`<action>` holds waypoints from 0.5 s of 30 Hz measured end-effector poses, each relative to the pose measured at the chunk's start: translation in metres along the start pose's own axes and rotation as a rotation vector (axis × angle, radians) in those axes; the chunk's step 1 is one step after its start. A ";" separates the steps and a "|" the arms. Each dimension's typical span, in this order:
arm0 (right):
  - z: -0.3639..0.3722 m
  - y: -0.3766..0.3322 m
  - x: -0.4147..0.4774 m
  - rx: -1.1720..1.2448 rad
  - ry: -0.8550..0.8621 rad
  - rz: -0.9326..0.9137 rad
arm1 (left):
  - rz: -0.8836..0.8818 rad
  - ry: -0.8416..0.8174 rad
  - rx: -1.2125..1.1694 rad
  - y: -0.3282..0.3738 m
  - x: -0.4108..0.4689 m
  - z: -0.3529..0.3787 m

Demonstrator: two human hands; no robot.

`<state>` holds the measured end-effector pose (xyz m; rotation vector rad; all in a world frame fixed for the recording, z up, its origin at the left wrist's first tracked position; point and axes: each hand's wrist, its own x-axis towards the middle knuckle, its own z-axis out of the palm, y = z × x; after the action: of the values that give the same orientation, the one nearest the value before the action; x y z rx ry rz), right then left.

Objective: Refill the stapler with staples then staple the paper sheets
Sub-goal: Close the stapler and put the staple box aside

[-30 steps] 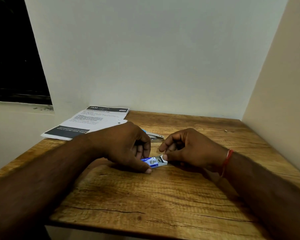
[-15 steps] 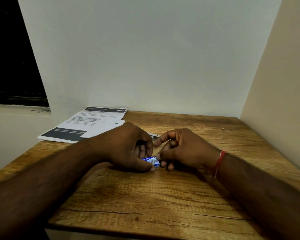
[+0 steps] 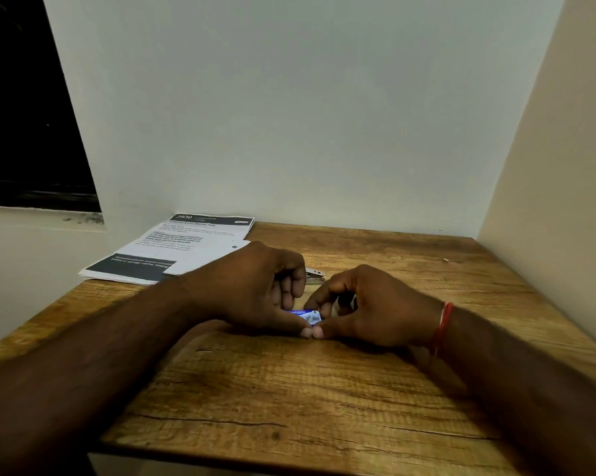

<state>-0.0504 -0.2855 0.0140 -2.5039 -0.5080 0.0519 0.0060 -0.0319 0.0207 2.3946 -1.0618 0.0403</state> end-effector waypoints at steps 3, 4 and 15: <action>-0.014 0.004 -0.001 -0.046 -0.024 0.046 | 0.014 0.027 -0.027 -0.002 0.000 0.001; -0.020 0.009 -0.002 -0.080 -0.022 0.075 | 0.023 0.041 -0.034 -0.003 0.001 0.001; -0.075 0.096 0.004 -0.153 0.309 0.559 | 0.011 0.337 -0.100 -0.035 0.005 -0.014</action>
<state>-0.0022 -0.3972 0.0243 -2.6592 0.3298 -0.1629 0.0366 -0.0086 0.0185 2.1931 -0.8953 0.3724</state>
